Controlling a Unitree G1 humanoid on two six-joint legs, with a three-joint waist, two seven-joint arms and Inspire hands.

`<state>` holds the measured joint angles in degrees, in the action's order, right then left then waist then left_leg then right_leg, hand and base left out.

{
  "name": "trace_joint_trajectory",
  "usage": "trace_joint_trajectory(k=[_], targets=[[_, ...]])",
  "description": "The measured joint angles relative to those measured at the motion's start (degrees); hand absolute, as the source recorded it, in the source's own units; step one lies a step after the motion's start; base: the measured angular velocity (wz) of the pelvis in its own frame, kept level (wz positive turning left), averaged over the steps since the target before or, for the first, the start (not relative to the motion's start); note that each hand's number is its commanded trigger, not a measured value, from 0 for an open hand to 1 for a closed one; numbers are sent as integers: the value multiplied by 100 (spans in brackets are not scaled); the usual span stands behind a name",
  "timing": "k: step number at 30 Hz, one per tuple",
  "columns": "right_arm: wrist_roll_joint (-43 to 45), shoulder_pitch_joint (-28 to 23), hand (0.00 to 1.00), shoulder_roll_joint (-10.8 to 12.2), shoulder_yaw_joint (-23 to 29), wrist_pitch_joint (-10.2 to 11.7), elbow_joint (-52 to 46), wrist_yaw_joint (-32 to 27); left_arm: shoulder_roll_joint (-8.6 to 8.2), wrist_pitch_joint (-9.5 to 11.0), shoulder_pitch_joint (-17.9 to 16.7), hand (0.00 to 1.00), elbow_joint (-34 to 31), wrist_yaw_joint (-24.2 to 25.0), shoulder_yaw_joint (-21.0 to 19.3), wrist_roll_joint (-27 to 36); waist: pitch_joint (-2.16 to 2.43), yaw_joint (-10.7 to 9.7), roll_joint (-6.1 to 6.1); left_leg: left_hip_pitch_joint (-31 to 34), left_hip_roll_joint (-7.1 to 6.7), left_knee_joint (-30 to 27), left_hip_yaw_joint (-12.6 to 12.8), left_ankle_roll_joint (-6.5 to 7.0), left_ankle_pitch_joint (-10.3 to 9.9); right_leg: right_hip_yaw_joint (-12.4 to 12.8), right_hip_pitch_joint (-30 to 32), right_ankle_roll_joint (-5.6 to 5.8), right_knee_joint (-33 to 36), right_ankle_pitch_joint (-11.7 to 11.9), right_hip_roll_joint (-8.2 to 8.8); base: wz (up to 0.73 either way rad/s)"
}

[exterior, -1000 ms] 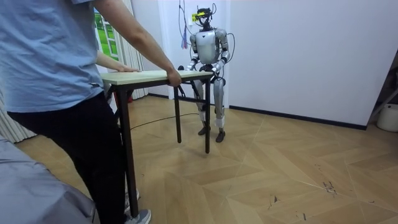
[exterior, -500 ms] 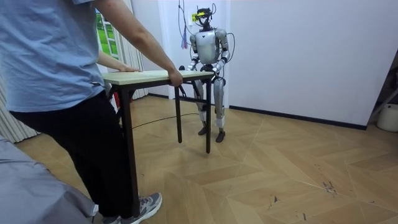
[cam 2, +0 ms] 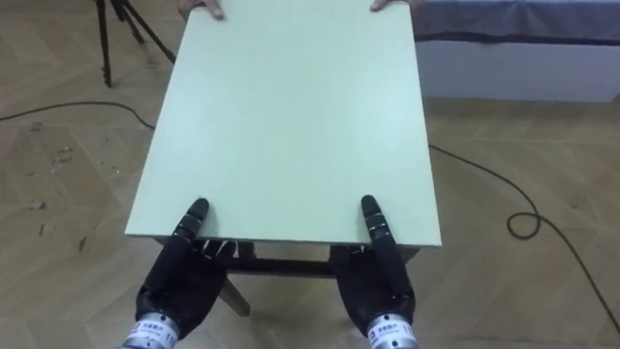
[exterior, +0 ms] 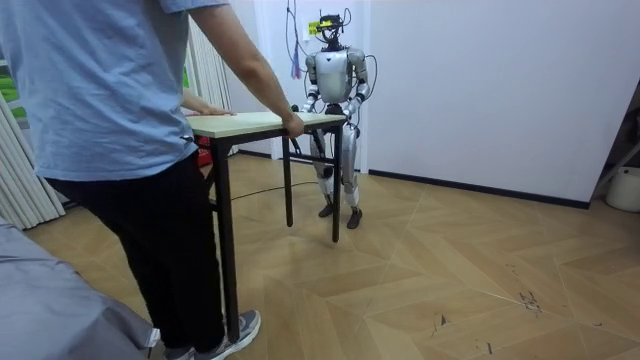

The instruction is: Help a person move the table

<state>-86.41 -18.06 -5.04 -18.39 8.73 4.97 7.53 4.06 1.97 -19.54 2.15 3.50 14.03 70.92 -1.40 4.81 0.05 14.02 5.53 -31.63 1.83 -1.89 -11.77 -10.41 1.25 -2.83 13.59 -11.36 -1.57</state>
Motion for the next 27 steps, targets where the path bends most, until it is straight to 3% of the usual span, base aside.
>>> trace_joint_trajectory(k=[2,3,4,5,6,7,8,9,10,11,14,15,16,17,18,20,21,24,25,26,27], targets=[[6,-12,100,-72,7,3,-16,75,12,0,-8,100,-1,15,34,43,24,54,38,224,161,-151,58,-242,146,-133,211,-199,-33,67,-44,-5],[11,-13,100,-110,3,3,-17,88,-1,1,-39,100,0,26,36,44,22,115,70,296,246,-497,161,-201,112,-183,252,-246,-1,81,-64,-52],[43,-24,100,-148,-32,-24,-3,87,-66,31,-196,100,-1,100,23,78,48,253,133,303,382,-1396,369,-98,40,-321,273,-307,76,79,-86,-69],[91,-45,100,-162,-63,-74,-2,88,-61,93,-369,100,-2,218,32,144,90,216,245,210,408,-2119,347,-117,53,-426,266,-367,116,82,-163,-51],[97,-62,100,-177,-62,-84,-3,97,-58,93,-402,100,-2,227,47,158,97,158,298,141,393,-2371,292,-150,73,-492,279,-395,150,81,-209,18],[93,-74,100,-195,-45,-83,-4,163,-37,77,-389,100,-7,235,66,159,75,44,374,-36,367,-2645,257,-184,95,-653,345,-453,290,48,-263,57],[93,-66,100,-189,-38,-53,-4,209,-22,75,-339,100,-12,243,65,157,52,-82,405,-310,373,-2516,204,-237,109,-768,499,-491,474,24,-306,58],[94,-50,100,-189,-38,-54,-3,210,0,75,-311,100,-11,243,59,154,42,-134,392,-468,375,-2266,182,-271,-96,-793,584,-500,573,19,-308,44],[97,-31,100,-185,-28,-52,-4,210,50,55,-250,100,-11,240,56,185,21,-184,368,-712,368,-1760,207,-349,-512,-852,722,-523,712,31,-283,26],[97,-31,100,-163,-19,-51,-8,208,53,42,-215,100,-6,214,63,202,20,-237,367,-933,361,-1329,260,-346,-834,-964,823,-559,754,73,-256,22],[103,67,100,-165,87,-81,-7,209,77,43,-56,100,19,210,104,219,-38,-296,487,-1170,395,-532,204,-324,-1460,-1180,1244,-611,853,236,-249,3],[117,105,100,-161,118,-109,-7,222,91,44,0,100,22,210,104,228,-46,-298,501,-1160,392,-341,206,-288,-1547,-1198,1369,-622,862,309,-238,-3],[140,161,100,-112,201,-134,-5,260,126,45,129,100,38,203,117,228,-50,-315,501,-1078,358,-10,275,-140,-1667,-1284,1605,-628,917,447,-164,22],[150,167,100,-22,328,-157,64,326,140,56,312,100,163,199,172,226,-55,-362,471,-924,294,89,367,43,-1677,-1345,1759,-601,948,595,-39,25],[170,164,100,32,408,-205,131,358,131,59,370,100,247,198,189,212,-49,-363,445,-862,242,89,401,96,-1607,-1345,1796,-581,935,677,23,21],[174,91,100,18,484,-338,190,383,125,60,345,100,355,198,231,214,-46,-434,433,-773,-40,164,432,286,-1376,-1209,1770,-478,682,1017,208,4],[178,66,100,9,479,-356,192,382,124,60,311,100,358,198,232,214,-44,-438,423,-762,-103,215,450,333,-1308,-1186,1766,-446,619,1112,262,8],[178,-99,100,35,496,-465,213,385,138,60,172,100,384,198,252,204,-30,-562,367,-729,-334,399,585,506,-1007,-863,1754,42,399,1512,441,13],[169,-134,100,16,503,-522,229,386,159,63,115,100,381,201,268,210,-22,-669,355,-647,-403,418,537,577,-902,-777,1771,361,322,1657,510,34],[142,-172,100,16,514,-547,237,386,208,60,102,100,380,200,301,210,-5,-726,310,-550,-473,454,512,641,-791,-577,1841,548,441,1650,606,44],[134,-202,100,16,540,-568,232,392,206,45,108,100,381,187,310,200,-5,-758,280,-516,-507,451,509,663,-735,-471,1913,536,754,1516,702,59]])
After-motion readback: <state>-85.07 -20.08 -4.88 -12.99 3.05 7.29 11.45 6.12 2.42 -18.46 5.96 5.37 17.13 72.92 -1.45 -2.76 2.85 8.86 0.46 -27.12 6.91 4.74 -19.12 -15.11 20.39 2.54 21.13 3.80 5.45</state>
